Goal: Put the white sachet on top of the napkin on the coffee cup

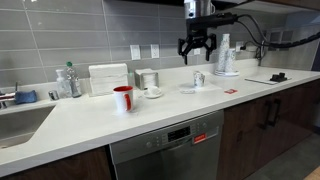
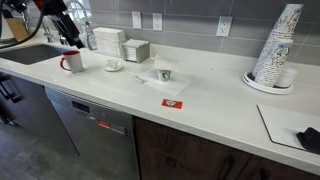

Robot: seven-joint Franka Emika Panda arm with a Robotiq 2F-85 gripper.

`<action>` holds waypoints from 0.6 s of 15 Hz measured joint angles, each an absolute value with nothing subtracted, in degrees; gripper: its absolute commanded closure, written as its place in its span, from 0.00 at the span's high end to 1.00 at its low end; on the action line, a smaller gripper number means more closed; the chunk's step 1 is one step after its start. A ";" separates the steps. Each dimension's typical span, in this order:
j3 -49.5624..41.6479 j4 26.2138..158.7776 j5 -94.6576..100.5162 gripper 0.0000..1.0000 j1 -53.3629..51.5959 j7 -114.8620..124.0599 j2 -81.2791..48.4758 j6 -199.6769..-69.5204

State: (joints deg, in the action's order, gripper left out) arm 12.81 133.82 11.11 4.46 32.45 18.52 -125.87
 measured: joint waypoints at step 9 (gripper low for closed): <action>10.22 118.54 30.09 1.00 3.01 50.25 -4.95 -125.94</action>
